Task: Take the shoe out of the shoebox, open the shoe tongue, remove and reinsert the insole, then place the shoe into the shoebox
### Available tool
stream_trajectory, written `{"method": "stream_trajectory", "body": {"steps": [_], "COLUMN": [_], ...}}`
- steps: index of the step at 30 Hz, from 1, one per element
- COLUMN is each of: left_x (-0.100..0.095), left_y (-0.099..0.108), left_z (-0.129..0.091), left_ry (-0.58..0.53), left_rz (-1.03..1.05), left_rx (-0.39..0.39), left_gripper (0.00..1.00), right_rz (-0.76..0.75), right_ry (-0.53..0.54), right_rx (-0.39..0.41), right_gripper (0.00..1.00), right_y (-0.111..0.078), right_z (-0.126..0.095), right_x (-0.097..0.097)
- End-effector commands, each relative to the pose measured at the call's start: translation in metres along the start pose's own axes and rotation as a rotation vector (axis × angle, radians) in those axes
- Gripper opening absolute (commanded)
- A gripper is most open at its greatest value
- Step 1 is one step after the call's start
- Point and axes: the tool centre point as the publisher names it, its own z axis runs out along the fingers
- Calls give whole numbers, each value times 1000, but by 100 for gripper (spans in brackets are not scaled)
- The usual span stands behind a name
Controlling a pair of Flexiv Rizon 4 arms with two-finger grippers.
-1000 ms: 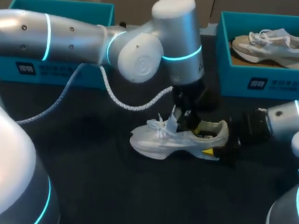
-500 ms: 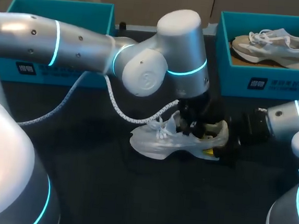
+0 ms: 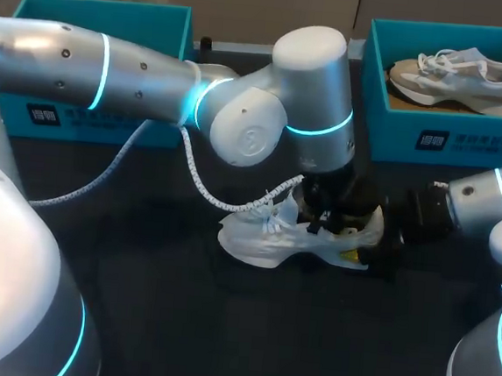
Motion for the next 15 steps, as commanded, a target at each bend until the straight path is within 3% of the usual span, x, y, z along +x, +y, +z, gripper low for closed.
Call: {"method": "stream_trajectory", "body": {"steps": [1,3,9,15], "left_x": [2,3,4,2], "left_y": [-1,-1,1,3], "left_z": [5,4,5,15], "left_ry": [17,27,20,-11], "left_rz": [5,10,12,29], "left_rx": [-1,7,3,-38], "left_gripper": [22,29,30,40], "right_rz": [0,0,0,0], "right_ry": [-1,-1,-1,-1], "right_rx": [4,4,4,4], "right_gripper": [0,0,0,0], "right_y": [-2,-2,-2,-2], "right_z": [6,6,6,6], "right_x": [2,2,2,2]}}
